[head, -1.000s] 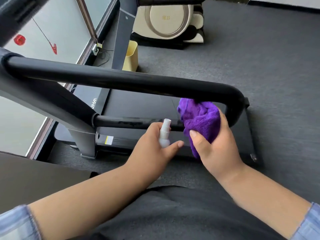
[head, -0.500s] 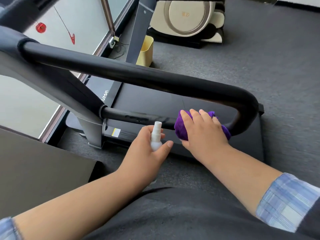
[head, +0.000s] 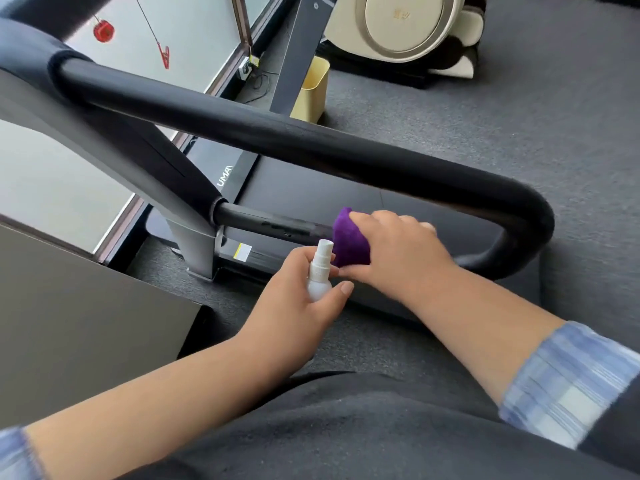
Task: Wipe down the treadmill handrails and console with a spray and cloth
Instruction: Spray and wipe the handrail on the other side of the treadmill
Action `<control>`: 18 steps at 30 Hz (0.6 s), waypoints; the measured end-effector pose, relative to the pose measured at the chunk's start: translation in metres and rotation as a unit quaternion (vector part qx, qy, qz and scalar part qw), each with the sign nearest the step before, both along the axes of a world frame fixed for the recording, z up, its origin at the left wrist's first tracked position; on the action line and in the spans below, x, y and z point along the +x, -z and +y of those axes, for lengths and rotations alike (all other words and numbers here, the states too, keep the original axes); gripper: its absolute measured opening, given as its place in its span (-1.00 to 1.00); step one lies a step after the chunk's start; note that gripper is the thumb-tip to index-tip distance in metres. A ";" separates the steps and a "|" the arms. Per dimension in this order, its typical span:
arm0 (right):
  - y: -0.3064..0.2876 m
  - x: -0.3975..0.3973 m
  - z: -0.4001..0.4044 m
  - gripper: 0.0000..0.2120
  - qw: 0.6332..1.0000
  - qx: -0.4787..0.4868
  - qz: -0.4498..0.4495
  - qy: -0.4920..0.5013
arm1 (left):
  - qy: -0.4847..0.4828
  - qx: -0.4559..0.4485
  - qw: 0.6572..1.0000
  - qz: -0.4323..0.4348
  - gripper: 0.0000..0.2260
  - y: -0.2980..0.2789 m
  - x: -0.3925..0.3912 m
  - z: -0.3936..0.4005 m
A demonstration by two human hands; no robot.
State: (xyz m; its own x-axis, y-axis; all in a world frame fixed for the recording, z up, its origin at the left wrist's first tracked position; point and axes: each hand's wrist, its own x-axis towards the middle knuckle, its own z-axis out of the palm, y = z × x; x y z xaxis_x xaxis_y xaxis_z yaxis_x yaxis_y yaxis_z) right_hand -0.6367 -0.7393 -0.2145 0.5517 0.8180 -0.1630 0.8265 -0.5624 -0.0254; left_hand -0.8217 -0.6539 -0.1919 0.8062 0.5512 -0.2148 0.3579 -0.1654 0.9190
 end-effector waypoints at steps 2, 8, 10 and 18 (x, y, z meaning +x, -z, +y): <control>0.001 0.005 -0.015 -0.10 1.000 -0.004 -0.019 0.016 | 0.003 -0.001 1.000 0.001 -0.74 0.001 0.001 0.001; 0.009 -0.006 0.011 -0.10 0.997 -0.015 -0.066 -0.049 | 0.006 -0.010 1.000 0.015 -0.72 0.002 -0.012 0.017; 0.011 -0.015 0.033 -0.11 0.996 -0.018 -0.063 -0.061 | 0.002 -0.011 1.000 0.018 -0.72 0.003 -0.019 0.025; 0.032 -0.064 0.157 -0.28 0.994 -0.004 -0.052 -0.097 | -0.018 -0.005 0.999 0.035 -0.71 0.004 -0.048 0.068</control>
